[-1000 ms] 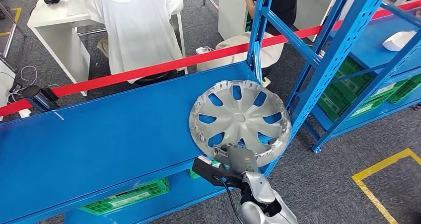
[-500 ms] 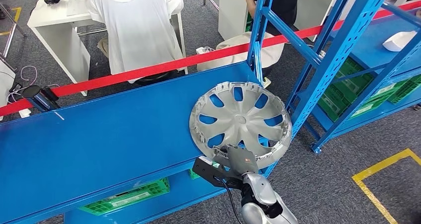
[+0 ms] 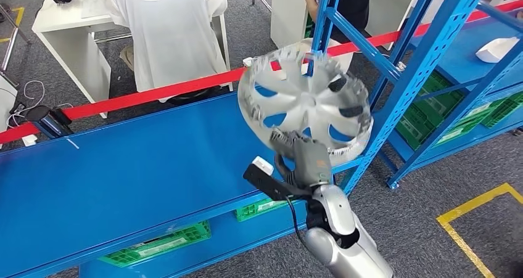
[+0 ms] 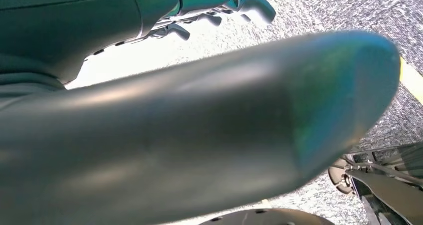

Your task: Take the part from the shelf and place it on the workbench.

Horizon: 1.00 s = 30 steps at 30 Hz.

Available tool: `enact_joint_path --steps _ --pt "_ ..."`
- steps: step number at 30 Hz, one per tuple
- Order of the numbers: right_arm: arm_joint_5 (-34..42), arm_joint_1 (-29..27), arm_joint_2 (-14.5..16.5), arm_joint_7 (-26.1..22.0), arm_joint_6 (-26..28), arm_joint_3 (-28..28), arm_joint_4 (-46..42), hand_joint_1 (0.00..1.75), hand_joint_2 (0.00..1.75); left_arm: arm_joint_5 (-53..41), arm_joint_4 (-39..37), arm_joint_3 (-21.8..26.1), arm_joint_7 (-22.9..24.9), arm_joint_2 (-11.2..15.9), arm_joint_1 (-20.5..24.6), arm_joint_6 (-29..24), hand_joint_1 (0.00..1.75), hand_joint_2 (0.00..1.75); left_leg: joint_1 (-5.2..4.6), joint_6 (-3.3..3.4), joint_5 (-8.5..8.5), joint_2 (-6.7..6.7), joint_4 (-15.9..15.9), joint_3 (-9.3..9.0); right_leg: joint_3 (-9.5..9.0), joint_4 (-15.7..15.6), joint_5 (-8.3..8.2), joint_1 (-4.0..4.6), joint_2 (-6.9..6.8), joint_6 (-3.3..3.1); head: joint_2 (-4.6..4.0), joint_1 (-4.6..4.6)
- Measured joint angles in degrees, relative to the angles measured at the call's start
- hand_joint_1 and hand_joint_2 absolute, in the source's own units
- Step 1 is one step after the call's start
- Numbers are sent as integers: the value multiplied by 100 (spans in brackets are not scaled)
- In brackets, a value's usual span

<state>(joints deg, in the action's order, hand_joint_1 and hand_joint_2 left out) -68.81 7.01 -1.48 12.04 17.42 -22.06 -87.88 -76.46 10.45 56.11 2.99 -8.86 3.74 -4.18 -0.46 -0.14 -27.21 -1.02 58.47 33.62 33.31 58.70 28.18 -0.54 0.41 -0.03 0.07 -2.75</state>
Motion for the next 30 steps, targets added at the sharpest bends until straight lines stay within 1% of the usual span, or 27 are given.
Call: enact_joint_path --steps 3,7,9,15,19,23,30 --pt "45 624 -10 -147 118 -70 -99 175 175 15 0 5 -126 -9 21 -42 0 0 0 1 2 9 1 -2 3 0 -3 0 10 1 0 0" --pt "97 1457 -9 -170 38 -261 -176 175 175 21 0 18 -235 -15 30 -89 0 0 2 0 6 5 0 -2 3 1 -3 3 8 1 0 2" --pt "123 1725 -8 -170 6 -371 -198 175 175 30 0 35 -237 -17 34 -103 0 0 4 0 7 2 0 -3 2 1 -2 5 5 0 0 2" --pt "172 1993 -9 -174 49 -572 -206 175 175 55 0 54 -182 -20 35 -110 0 0 4 0 6 -2 0 0 2 2 1 6 1 -3 0 1" --pt "201 2097 -9 -235 76 -682 -206 175 175 102 0 74 -16 -21 34 -111 0 0 4 0 6 -2 0 2 3 2 1 5 0 -3 0 1" --pt "310 2263 -9 -313 156 -829 -206 175 175 118 0 124 56 -23 33 -125 0 175 4 0 6 -2 0 1 3 2 1 5 1 -3 0 1" --pt "362 2269 -31 -369 425 -1047 -208 175 175 92 0 137 -173 -23 35 -131 0 175 4 0 6 -1 0 0 3 2 1 6 1 -3 0 1"
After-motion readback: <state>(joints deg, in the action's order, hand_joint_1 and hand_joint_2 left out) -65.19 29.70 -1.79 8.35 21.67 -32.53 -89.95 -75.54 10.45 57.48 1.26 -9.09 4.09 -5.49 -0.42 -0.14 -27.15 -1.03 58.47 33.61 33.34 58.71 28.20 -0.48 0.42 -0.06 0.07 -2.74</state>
